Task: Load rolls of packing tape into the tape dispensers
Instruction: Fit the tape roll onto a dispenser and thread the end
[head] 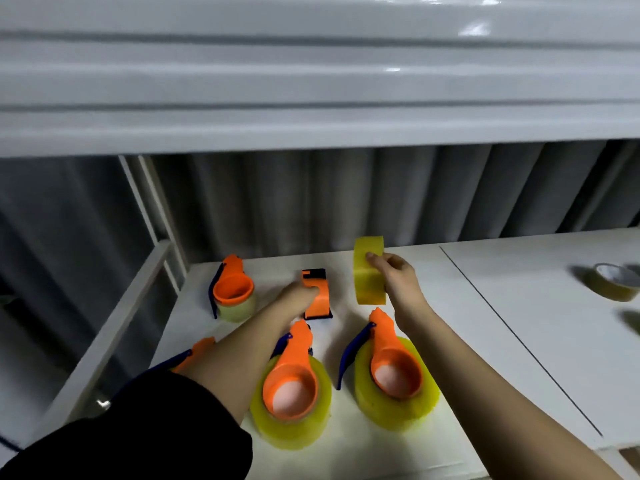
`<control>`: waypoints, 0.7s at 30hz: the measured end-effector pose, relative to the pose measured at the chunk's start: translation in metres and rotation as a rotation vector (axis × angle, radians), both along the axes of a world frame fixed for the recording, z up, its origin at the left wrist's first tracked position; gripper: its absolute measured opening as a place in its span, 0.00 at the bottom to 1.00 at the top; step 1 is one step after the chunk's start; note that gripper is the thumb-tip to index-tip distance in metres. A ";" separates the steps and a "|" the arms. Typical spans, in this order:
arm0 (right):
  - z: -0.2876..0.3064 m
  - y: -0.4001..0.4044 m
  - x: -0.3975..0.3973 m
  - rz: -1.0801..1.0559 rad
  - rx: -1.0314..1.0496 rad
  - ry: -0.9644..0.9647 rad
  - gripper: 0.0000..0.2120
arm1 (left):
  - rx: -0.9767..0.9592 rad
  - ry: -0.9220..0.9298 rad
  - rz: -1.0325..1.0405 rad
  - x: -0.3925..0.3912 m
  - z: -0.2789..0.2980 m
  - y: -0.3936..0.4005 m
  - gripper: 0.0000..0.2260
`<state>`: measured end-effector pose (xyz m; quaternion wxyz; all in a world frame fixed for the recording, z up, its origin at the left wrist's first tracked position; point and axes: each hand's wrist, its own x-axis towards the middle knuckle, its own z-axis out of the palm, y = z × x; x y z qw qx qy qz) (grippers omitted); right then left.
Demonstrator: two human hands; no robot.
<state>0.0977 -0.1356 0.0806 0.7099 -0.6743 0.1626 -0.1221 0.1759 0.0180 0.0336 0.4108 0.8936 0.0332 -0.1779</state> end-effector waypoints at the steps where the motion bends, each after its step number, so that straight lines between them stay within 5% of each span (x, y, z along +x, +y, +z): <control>1: 0.000 0.002 -0.001 0.017 -0.011 0.011 0.08 | 0.000 -0.024 -0.003 0.001 -0.002 -0.002 0.10; 6: -0.001 0.004 -0.003 0.087 -0.136 0.012 0.16 | -0.191 -0.086 0.019 0.000 -0.004 -0.013 0.12; 12: 0.004 0.006 -0.012 0.107 -0.134 -0.068 0.10 | -0.734 -0.117 0.142 -0.029 0.038 -0.012 0.11; 21: 0.010 0.035 -0.037 0.051 0.061 -0.213 0.19 | -0.718 -0.452 0.044 -0.091 0.042 0.012 0.08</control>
